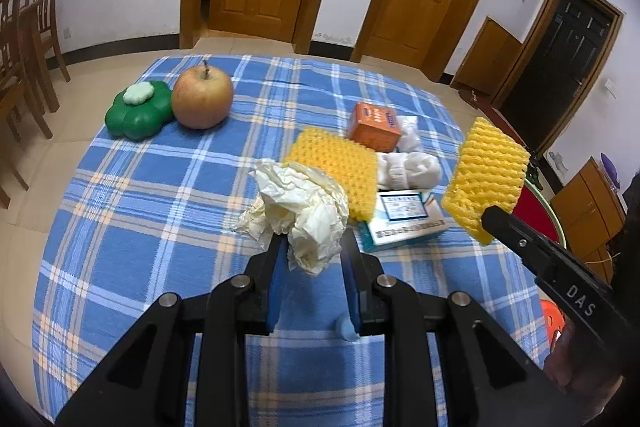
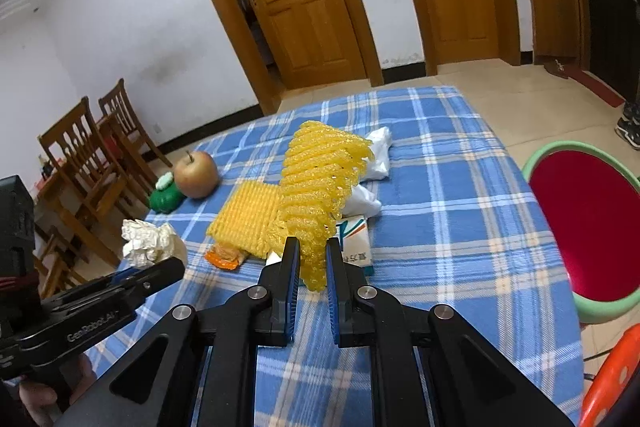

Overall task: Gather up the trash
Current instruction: 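Grasp the yellow foam fruit net with the right tool and lift it, then drop the yellow foam net into the red bucket by opening the right tool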

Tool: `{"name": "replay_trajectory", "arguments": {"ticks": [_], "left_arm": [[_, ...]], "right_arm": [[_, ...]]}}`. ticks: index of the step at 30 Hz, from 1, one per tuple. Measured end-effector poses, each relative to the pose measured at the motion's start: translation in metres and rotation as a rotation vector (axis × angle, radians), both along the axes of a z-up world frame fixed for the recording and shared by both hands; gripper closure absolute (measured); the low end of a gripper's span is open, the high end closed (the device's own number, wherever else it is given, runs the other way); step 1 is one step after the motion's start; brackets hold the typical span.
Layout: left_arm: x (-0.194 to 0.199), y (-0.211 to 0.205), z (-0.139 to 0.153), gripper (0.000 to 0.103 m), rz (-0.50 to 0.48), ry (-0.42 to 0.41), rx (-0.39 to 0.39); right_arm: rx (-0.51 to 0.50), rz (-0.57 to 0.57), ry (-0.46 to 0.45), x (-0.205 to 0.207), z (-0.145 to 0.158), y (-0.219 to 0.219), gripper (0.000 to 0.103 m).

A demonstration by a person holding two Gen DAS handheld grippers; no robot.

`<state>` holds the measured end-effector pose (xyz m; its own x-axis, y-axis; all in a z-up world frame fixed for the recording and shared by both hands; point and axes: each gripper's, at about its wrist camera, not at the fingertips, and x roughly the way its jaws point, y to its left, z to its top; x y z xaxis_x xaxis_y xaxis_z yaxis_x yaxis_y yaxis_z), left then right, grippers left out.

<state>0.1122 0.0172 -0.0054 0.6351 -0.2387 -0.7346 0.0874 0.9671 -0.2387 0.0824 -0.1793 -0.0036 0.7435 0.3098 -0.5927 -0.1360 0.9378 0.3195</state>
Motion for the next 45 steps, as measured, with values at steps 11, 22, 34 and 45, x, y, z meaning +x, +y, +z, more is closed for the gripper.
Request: {"name": "replay_trajectory", "arguments": {"ticks": [11,22,34,45], "left_arm": [[-0.010,-0.032,0.014,0.077,-0.070,-0.026,0.010],[-0.010,-0.082,0.020,0.077,-0.172,-0.028,0.026],[-0.001,-0.145,0.018,0.077,-0.292,-0.015,0.057],[0.008,-0.202,0.014,0.077,-0.390,-0.006,0.095]], "right_arm": [[0.039,-0.085,-0.032,-0.031,0.010,-0.039,0.091],[0.068,-0.198,-0.034,-0.051,0.009,-0.090,0.091],[0.107,-0.363,-0.001,-0.063,-0.009,-0.159,0.091],[0.129,-0.487,0.066,-0.063,-0.036,-0.220,0.088]]}}
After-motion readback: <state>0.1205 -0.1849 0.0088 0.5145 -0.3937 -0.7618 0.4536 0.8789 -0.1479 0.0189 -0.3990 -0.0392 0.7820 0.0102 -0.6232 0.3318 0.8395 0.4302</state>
